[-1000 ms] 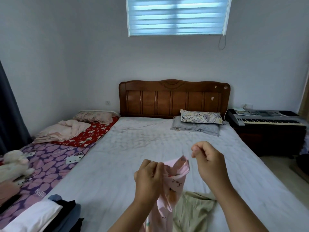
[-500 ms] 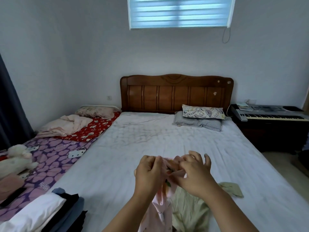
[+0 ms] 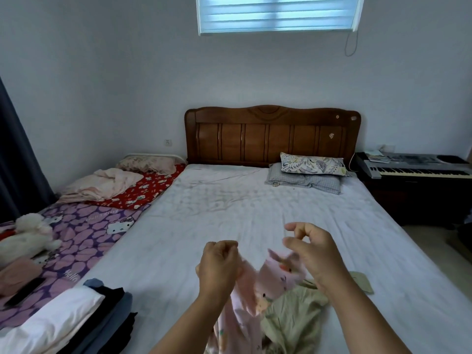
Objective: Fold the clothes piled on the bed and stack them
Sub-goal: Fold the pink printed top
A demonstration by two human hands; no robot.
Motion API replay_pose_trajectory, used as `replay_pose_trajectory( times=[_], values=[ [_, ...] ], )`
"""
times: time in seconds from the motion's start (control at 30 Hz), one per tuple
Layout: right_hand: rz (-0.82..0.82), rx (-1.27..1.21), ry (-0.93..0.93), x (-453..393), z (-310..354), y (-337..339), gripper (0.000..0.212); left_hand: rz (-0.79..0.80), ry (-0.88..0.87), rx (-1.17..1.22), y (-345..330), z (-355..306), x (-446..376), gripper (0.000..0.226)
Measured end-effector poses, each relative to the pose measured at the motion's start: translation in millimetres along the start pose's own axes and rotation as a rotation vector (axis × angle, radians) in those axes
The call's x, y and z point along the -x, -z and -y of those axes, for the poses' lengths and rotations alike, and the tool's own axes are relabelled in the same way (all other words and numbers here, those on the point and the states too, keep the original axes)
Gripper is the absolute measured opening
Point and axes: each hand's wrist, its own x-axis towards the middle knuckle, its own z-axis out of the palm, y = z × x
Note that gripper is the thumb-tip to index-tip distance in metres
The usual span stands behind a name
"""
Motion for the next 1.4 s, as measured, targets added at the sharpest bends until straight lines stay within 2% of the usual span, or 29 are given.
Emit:
replay_pose_trajectory(
  times=[0.07, 0.13, 0.2, 0.27, 0.33, 0.4, 0.47, 0.53, 0.6, 0.7, 0.8, 0.9, 1.0, 1.07, 1.17, 1.23, 1.27, 1.3, 1.37, 1.4],
  values=[
    [-0.100, 0.252, 0.120, -1.8, 0.8, 4.4, 0.029, 0.080, -0.030, 0.016, 2.9, 0.7, 3.8, 0.035],
    [-0.075, 0.377, 0.193, -0.8, 3.6, 1.7, 0.024, 0.175, -0.091, 0.068, 4.1, -2.6, 8.5, 0.044],
    [0.109, 0.306, 0.133, 4.0, 7.2, -8.6, 0.020, 0.271, -0.176, 0.151, 3.2, -8.6, 12.3, 0.053],
    [0.326, 0.244, 0.031, 7.3, 4.6, -22.2, 0.034, 0.364, -0.204, 0.308, 3.9, -17.0, 14.4, 0.054],
    [0.395, 0.261, -0.033, 8.0, 0.7, -32.7, 0.043, 0.445, -0.243, 0.440, 7.8, -22.4, 13.0, 0.056],
    [0.276, 0.281, -0.014, 5.2, 2.5, -37.5, 0.022, 0.452, -0.343, 0.449, 12.9, -20.4, 9.8, 0.054],
    [0.181, 0.317, 0.063, 0.7, 5.3, -37.0, 0.005, 0.316, -0.405, 0.399, 15.8, -12.3, 6.3, 0.039],
    [0.156, 0.309, 0.132, -1.4, 9.2, -36.5, 0.008, 0.109, -0.396, 0.295, 15.2, 0.6, 4.9, 0.020],
    [0.132, 0.233, 0.142, -1.4, 12.5, -35.2, 0.011, 0.016, -0.387, 0.191, 11.4, 16.9, 8.0, 0.010],
    [0.112, 0.015, 0.097, -2.2, 19.9, -32.8, 0.015, 0.091, -0.393, 0.011, -1.8, 39.4, 20.5, 0.013],
    [0.142, -0.142, 0.107, -2.0, 28.9, -28.2, 0.019, 0.205, -0.259, -0.147, -20.9, 52.3, 22.8, 0.007],
    [0.149, -0.229, 0.127, -2.7, 33.2, -18.8, 0.021, 0.307, -0.221, -0.355, -30.3, 56.6, 16.1, 0.024],
    [0.053, -0.233, 0.131, -5.5, 27.5, -5.6, 0.029, 0.325, -0.162, -0.351, -26.2, 55.9, 11.6, 0.042],
    [-0.006, -0.228, 0.111, -4.9, 21.8, 1.5, 0.027, 0.347, -0.140, -0.406, -22.3, 55.4, 7.1, 0.043],
    [-0.163, -0.292, 0.056, -8.4, 11.7, 10.3, 0.023, 0.530, -0.353, -0.523, -13.8, 60.8, 0.1, 0.046],
    [-0.298, -0.372, 0.005, -14.1, 4.2, 18.4, 0.025, 0.616, -0.540, -0.731, -5.2, 60.4, -0.6, 0.064],
    [-0.340, -0.390, -0.024, -16.5, 0.6, 22.5, 0.025, 0.557, -0.637, -0.822, -4.2, 64.4, -3.0, 0.069],
    [-0.358, -0.380, -0.053, -18.1, -3.4, 25.7, 0.024, 0.467, -0.680, -0.836, -4.1, 66.1, -5.2, 0.064],
    [-0.342, -0.311, -0.098, -19.0, -12.2, 28.2, 0.019, 0.365, -0.637, -0.704, -3.1, 61.4, -6.7, 0.029],
    [-0.325, -0.272, -0.113, -17.9, -15.9, 27.7, 0.017, 0.327, -0.635, -0.640, -1.8, 55.0, -9.3, 0.022]
  ],
)
